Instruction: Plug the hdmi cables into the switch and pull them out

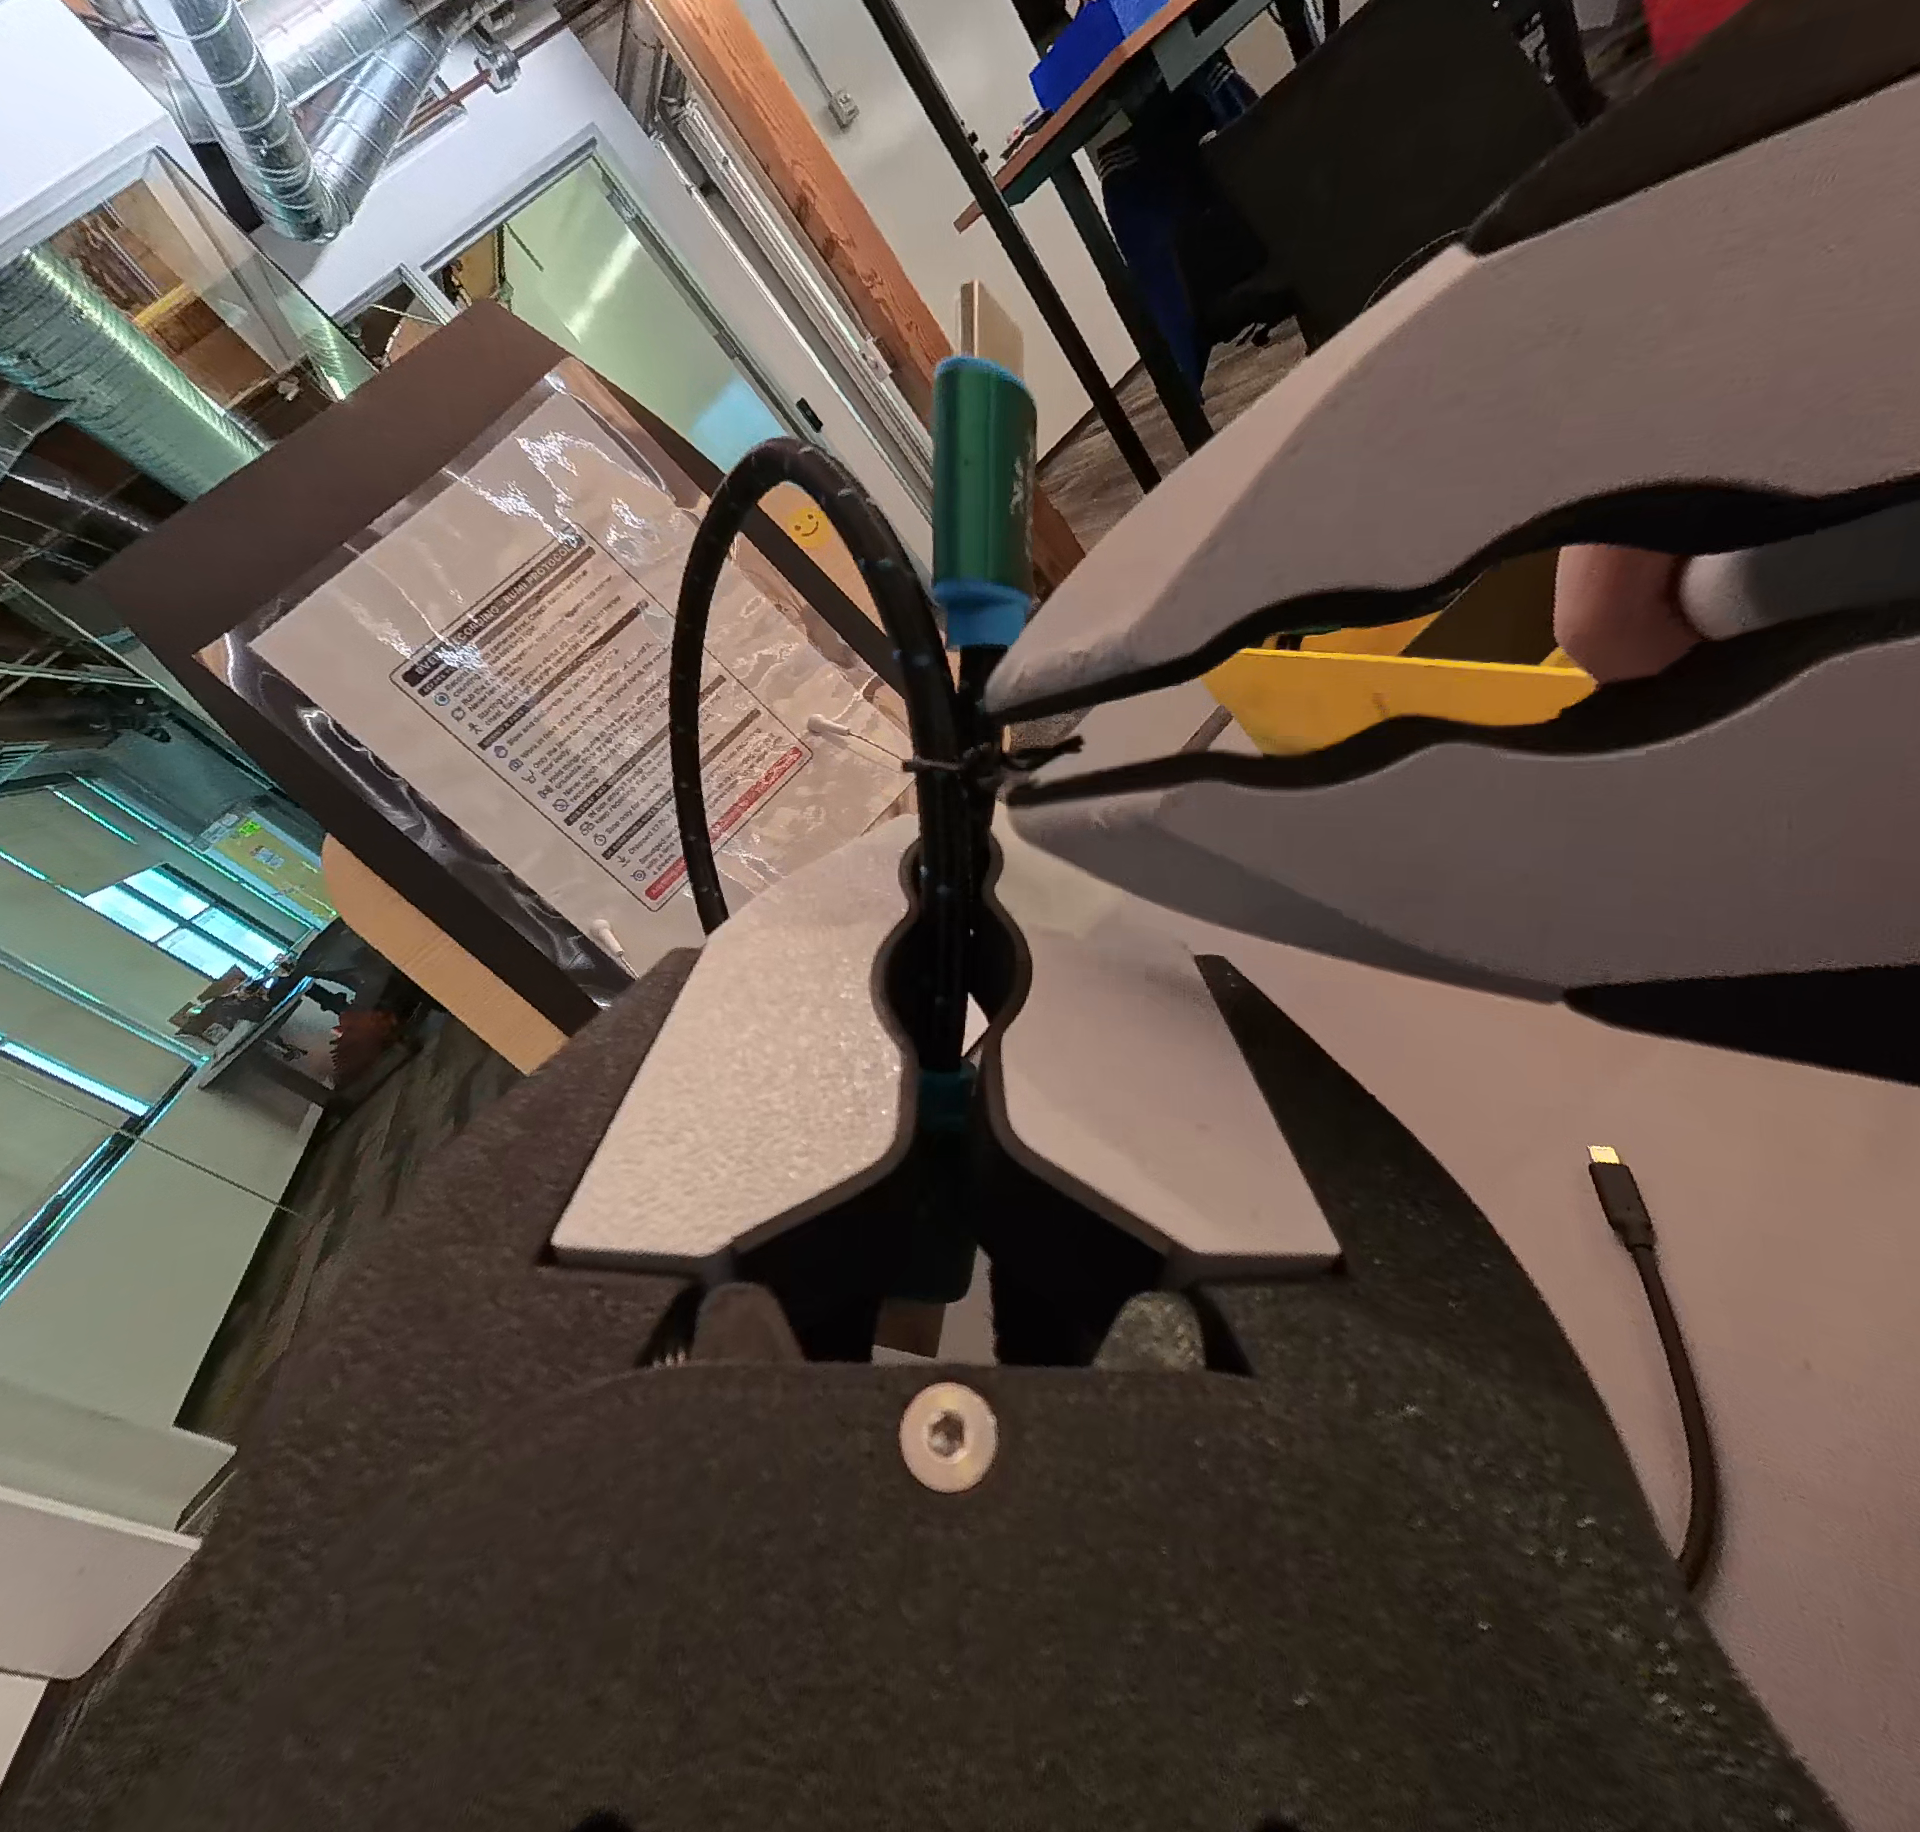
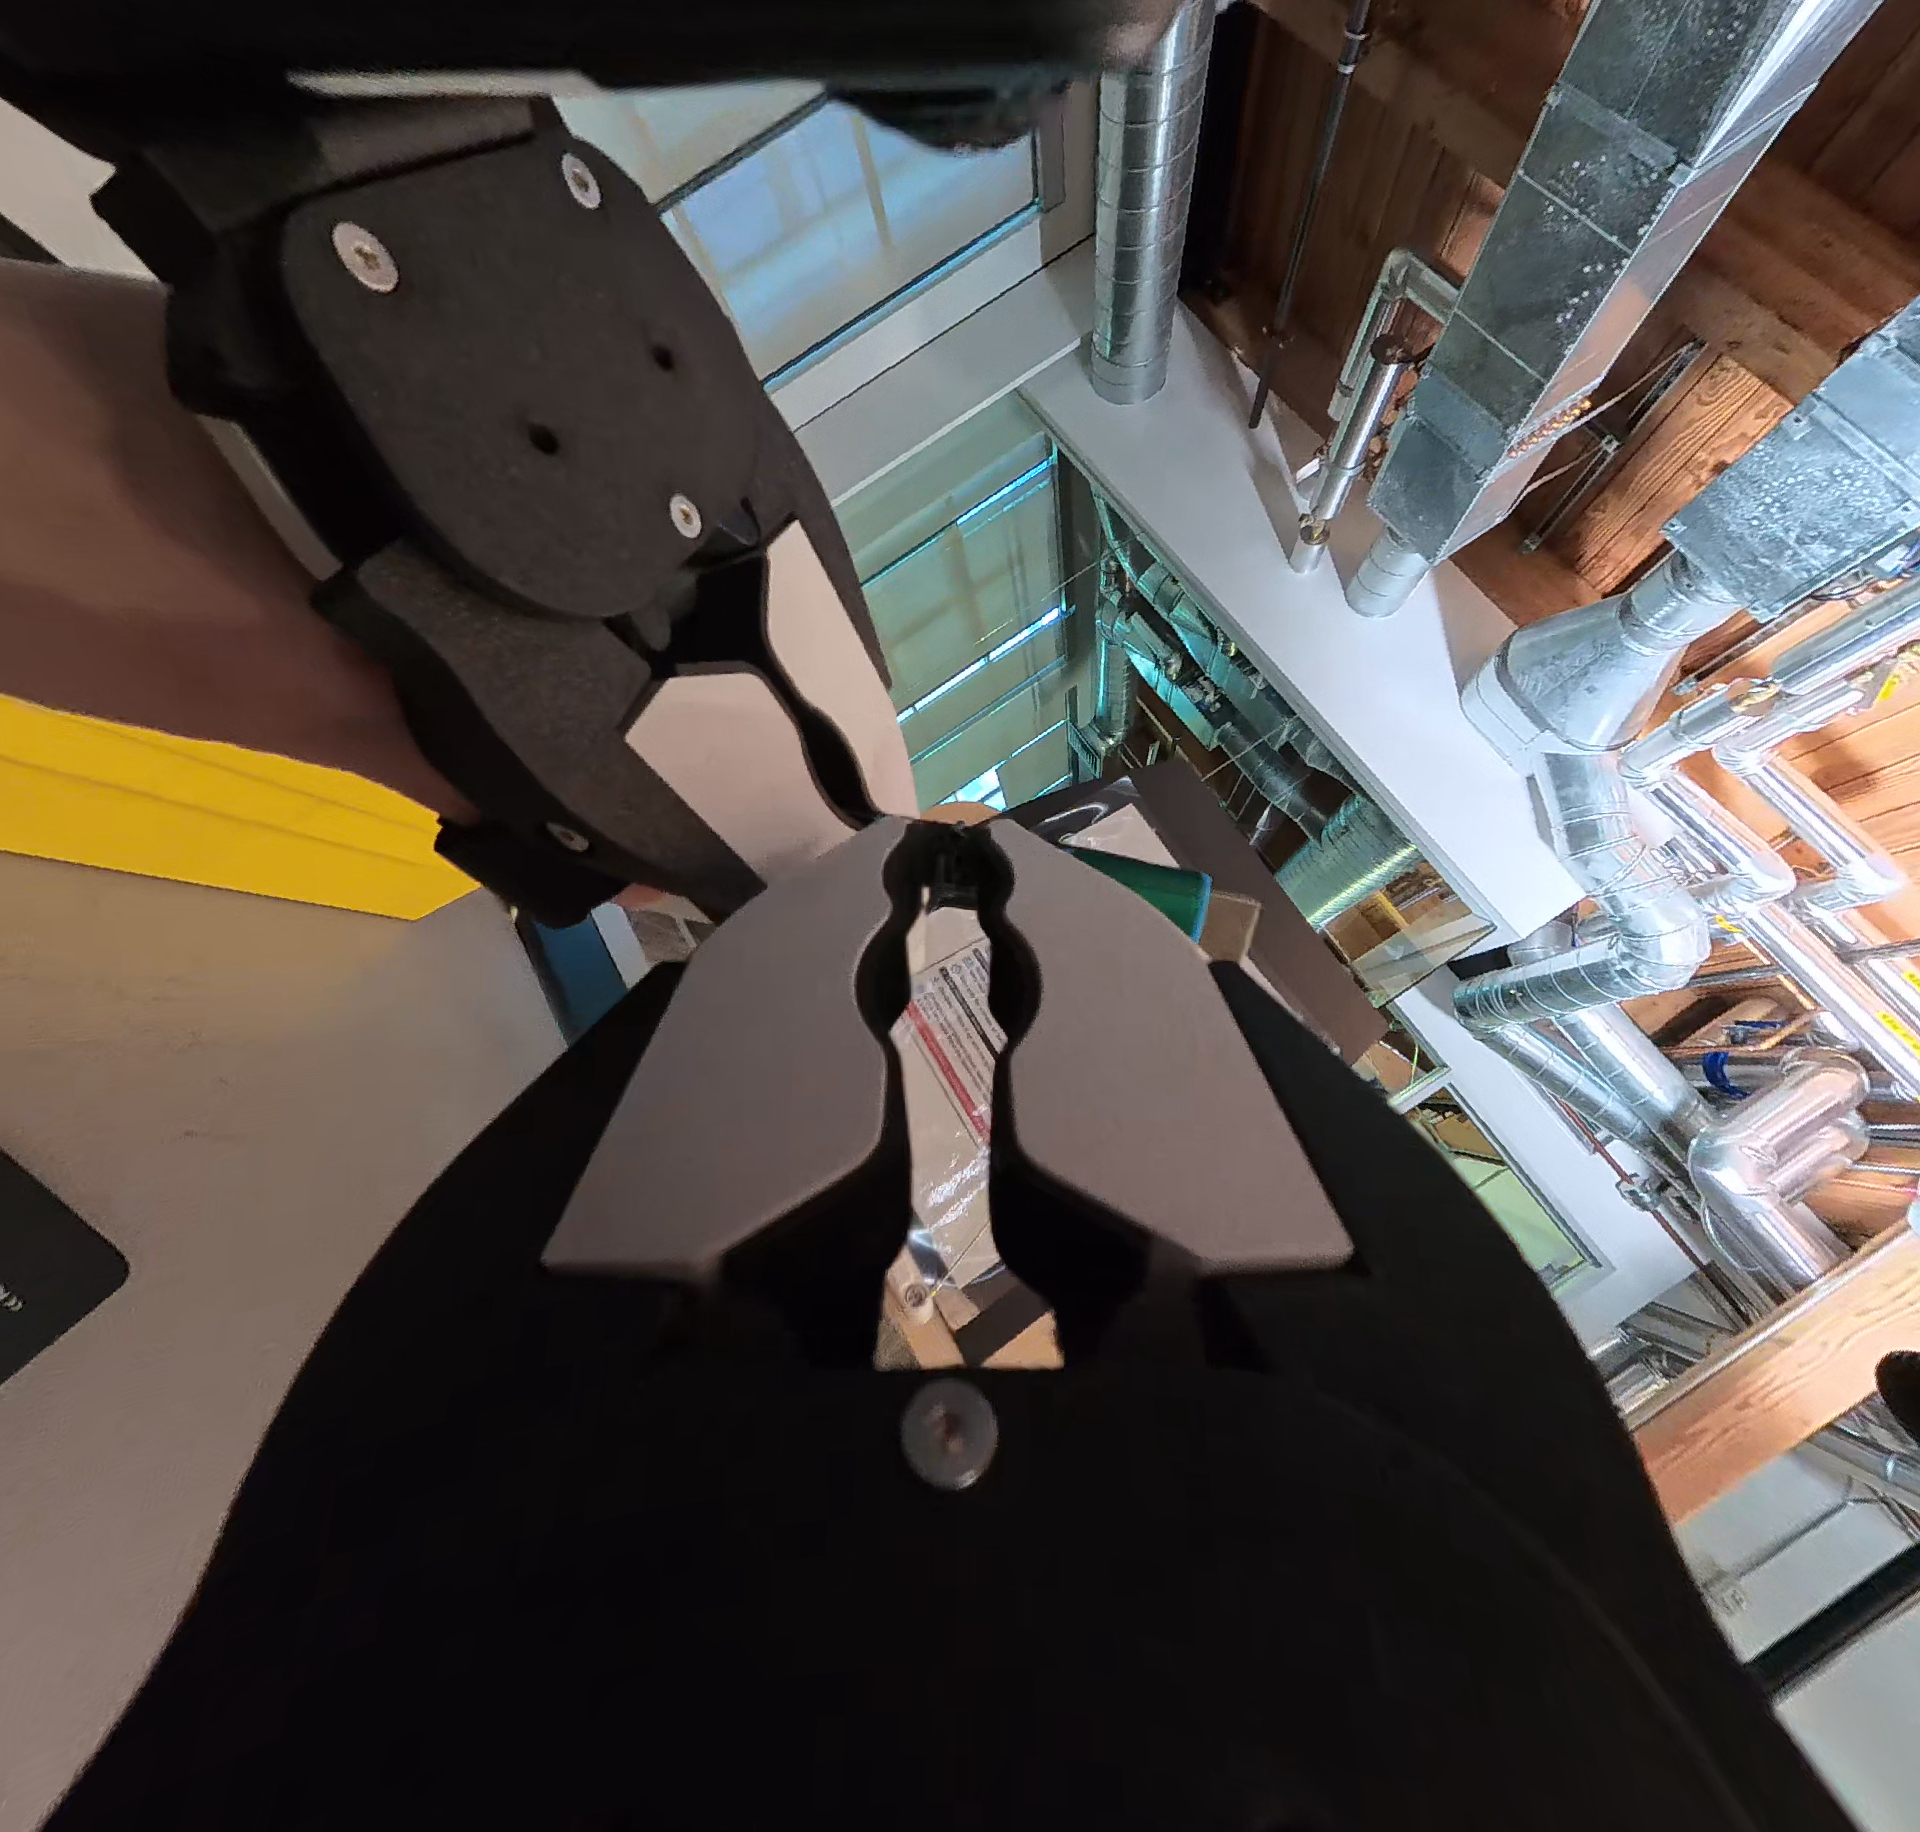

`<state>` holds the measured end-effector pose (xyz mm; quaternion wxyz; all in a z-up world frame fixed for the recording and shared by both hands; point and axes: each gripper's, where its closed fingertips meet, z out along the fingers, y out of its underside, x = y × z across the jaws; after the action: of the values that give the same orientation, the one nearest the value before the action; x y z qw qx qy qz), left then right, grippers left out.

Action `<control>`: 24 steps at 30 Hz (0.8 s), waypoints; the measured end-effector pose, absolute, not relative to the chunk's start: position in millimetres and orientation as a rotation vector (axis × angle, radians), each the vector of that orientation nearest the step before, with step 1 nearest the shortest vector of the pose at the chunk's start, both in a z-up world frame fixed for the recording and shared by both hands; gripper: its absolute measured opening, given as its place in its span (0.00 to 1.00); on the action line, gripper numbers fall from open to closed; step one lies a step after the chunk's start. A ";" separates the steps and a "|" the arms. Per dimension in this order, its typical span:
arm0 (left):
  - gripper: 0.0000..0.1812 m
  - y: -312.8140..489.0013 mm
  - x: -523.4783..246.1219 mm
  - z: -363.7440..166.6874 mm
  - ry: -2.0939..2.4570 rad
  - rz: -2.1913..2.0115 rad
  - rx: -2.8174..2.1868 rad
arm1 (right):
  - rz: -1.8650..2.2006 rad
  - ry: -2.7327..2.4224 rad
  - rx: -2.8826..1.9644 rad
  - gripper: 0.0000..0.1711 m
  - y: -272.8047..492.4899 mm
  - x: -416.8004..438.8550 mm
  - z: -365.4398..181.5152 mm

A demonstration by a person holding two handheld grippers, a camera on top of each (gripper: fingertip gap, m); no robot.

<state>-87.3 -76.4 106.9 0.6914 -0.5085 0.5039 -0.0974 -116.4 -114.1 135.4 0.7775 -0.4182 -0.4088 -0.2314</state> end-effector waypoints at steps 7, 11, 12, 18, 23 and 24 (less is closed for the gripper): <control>0.02 -79.7 -85.8 106.9 1.135 -0.223 -1.132 | -0.527 -0.861 -0.896 0.03 -112.4 -115.6 135.6; 0.01 -79.1 -85.2 105.5 1.140 -0.221 -1.137 | -0.498 -0.857 -0.919 0.02 -111.5 -115.6 134.1; 0.02 -79.3 -85.1 105.8 1.139 -0.221 -1.133 | -0.451 -0.850 -0.934 0.02 -111.9 -115.5 134.2; 0.02 -81.4 -88.0 116.0 1.106 -0.209 -1.068 | 0.313 -0.662 -1.099 0.02 -116.8 -117.3 140.2; 0.01 -81.3 -91.6 124.6 1.073 -0.148 -0.992 | 1.116 -0.451 -1.157 0.01 -120.2 -120.6 143.6; 0.01 -81.5 -92.4 126.0 1.067 -0.138 -0.982 | 1.269 -0.406 -1.157 0.01 -120.7 -121.2 144.3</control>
<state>-92.4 -81.5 126.0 0.7463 -0.4486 0.4876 -0.0631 -121.2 -120.7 144.3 0.6355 -0.5063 -0.1776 0.5552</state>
